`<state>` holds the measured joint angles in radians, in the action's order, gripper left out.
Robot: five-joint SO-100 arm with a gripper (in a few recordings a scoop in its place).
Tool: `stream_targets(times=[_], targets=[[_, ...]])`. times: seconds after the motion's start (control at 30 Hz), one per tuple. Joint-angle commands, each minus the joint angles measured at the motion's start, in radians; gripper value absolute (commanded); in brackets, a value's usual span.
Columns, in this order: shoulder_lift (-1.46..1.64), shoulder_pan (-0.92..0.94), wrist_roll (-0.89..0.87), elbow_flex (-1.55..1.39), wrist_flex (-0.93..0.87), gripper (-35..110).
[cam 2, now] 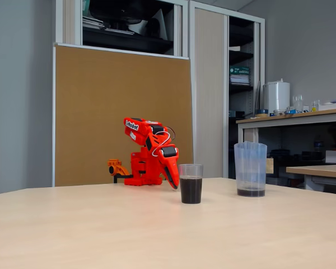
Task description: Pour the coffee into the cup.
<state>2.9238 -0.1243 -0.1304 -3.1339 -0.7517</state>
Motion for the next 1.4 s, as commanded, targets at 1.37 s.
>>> stream_targets(times=[1.37], targets=[[0.400,0.178,0.118,-0.008,-0.463,0]])
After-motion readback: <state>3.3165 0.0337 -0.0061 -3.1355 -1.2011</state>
